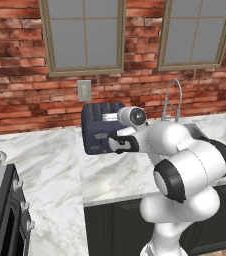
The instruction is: Start the toaster. Once the lever pops up, take the bread to the plate on the dining counter.
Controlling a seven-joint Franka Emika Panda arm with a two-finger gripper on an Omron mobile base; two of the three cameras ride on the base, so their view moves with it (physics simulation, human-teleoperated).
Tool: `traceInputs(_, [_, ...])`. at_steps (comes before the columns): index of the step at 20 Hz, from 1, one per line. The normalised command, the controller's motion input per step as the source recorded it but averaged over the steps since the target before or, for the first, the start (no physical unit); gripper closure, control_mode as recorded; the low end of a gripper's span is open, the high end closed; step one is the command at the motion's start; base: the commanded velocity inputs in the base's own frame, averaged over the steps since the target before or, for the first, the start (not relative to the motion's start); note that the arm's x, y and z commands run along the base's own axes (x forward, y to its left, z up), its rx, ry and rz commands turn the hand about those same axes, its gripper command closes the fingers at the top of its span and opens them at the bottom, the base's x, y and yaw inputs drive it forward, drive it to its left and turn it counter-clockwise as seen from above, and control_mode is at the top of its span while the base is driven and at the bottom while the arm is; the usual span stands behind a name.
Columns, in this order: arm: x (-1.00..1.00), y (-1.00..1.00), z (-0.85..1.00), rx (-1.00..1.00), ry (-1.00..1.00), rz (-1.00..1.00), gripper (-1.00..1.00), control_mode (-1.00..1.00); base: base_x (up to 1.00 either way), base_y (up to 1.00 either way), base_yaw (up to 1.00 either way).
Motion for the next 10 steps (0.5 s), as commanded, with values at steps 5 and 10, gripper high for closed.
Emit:
traceInputs(5, [0.0, 0.0, 0.0, 0.0, 0.0, 0.0, -1.0, -1.0, 0.0, 0.0, 0.0])
traceInputs(10, [0.0, 0.0, 0.0, 0.0, 0.0, 0.0, -1.0, -1.0, 0.0, 0.0, 0.0])
